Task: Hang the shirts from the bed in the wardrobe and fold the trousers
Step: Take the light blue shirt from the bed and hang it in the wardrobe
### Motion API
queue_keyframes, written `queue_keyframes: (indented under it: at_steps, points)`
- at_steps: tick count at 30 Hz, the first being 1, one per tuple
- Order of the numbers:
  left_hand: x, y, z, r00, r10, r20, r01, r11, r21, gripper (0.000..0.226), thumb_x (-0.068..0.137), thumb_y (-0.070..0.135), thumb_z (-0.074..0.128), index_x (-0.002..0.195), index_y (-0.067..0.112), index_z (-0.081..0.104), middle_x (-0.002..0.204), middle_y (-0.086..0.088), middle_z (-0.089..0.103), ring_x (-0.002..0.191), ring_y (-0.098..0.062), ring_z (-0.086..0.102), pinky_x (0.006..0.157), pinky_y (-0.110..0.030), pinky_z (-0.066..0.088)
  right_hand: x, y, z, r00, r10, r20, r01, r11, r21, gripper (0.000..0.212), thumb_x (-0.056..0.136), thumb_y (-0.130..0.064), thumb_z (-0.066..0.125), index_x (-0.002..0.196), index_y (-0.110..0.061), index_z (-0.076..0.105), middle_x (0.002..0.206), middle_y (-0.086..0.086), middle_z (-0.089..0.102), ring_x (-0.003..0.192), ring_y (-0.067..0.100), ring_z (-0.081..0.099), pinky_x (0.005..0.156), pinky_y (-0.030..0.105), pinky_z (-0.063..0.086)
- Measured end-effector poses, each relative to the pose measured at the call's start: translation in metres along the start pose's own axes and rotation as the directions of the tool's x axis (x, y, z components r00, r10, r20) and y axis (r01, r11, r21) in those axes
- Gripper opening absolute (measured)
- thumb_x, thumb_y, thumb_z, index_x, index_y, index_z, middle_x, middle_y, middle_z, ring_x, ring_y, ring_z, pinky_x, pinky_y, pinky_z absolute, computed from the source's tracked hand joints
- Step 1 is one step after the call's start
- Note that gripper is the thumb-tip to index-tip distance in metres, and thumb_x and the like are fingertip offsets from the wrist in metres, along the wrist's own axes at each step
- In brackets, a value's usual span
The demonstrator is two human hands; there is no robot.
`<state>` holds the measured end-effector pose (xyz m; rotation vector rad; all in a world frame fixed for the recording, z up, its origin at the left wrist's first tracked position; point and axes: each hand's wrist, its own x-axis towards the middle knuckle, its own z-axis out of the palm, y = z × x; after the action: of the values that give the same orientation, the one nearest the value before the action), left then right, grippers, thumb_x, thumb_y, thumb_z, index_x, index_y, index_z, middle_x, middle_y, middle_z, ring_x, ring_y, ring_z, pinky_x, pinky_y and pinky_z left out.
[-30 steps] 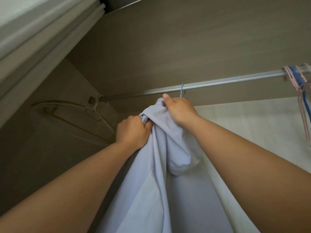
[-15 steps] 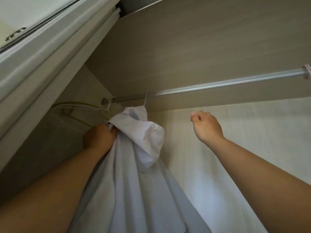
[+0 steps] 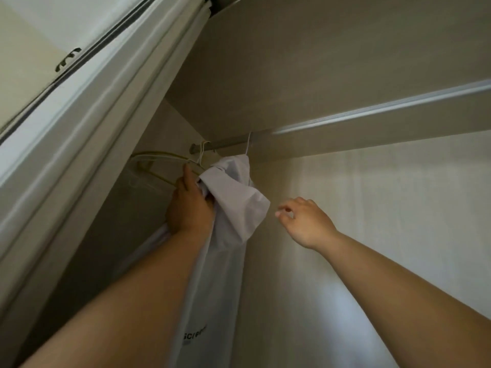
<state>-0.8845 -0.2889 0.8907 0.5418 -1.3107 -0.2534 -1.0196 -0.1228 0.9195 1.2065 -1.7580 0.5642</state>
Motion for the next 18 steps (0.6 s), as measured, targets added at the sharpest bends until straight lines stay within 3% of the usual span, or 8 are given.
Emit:
queue_keyframes:
  at_steps: [2,5,8,13,18]
  points:
    - [-0.007,0.004,-0.007,0.996,0.073,-0.049,-0.072,0.997,0.025,0.089,0.089,0.034,0.06,0.152,0.019,0.0,0.154,-0.013,0.021,0.133,-0.033,0.037,0.096,-0.047,0.041,-0.004,-0.012,0.002,0.999,-0.026,0.04,0.026,1.0,0.008,0.044,0.096,-0.043,0.039,0.138,-0.027,0.042,0.141,0.001,0.042,0.131,0.023,0.033,0.105,0.034,0.031]
    - [-0.02,0.012,-0.018,0.953,0.283,-0.104,-0.255,0.941,0.221,0.089,0.089,0.031,0.059,0.151,0.016,-0.004,0.159,-0.01,0.006,0.143,-0.029,0.017,0.113,-0.046,0.023,-0.012,-0.031,0.004,0.995,-0.066,0.071,0.063,0.997,0.05,0.051,0.095,-0.041,0.042,0.144,-0.03,0.031,0.148,0.0,0.034,0.136,0.024,0.027,0.108,0.032,0.026]
    - [-0.033,0.02,-0.031,0.901,0.432,0.03,-0.413,0.837,0.36,0.086,0.088,0.034,0.055,0.152,0.021,-0.001,0.16,-0.004,-0.003,0.146,-0.025,0.001,0.114,-0.051,0.011,-0.024,-0.048,0.007,0.991,-0.108,0.074,0.1,0.99,0.095,0.057,0.094,-0.04,0.046,0.147,-0.031,0.025,0.152,-0.001,0.027,0.138,0.023,0.025,0.108,0.03,0.025]
    - [-0.057,0.023,-0.053,0.873,0.408,0.266,-0.487,0.717,0.499,0.067,0.094,0.048,0.036,0.151,0.03,0.007,0.159,-0.001,-0.011,0.144,-0.025,-0.014,0.114,-0.052,-0.004,-0.055,-0.069,0.011,0.992,-0.119,0.035,0.11,0.977,0.18,0.06,0.093,-0.038,0.048,0.147,-0.03,0.023,0.152,-0.005,0.026,0.136,0.022,0.026,0.108,0.029,0.025]
    - [-0.098,0.025,-0.08,0.832,0.402,0.383,-0.554,0.639,0.533,0.058,0.097,0.047,0.027,0.151,0.031,0.012,0.16,0.0,-0.005,0.145,-0.025,-0.013,0.113,-0.055,-0.006,-0.101,-0.075,0.016,0.995,-0.095,0.02,0.089,0.974,0.208,0.062,0.092,-0.036,0.048,0.148,-0.03,0.021,0.153,-0.007,0.023,0.136,0.021,0.026,0.108,0.033,0.027]
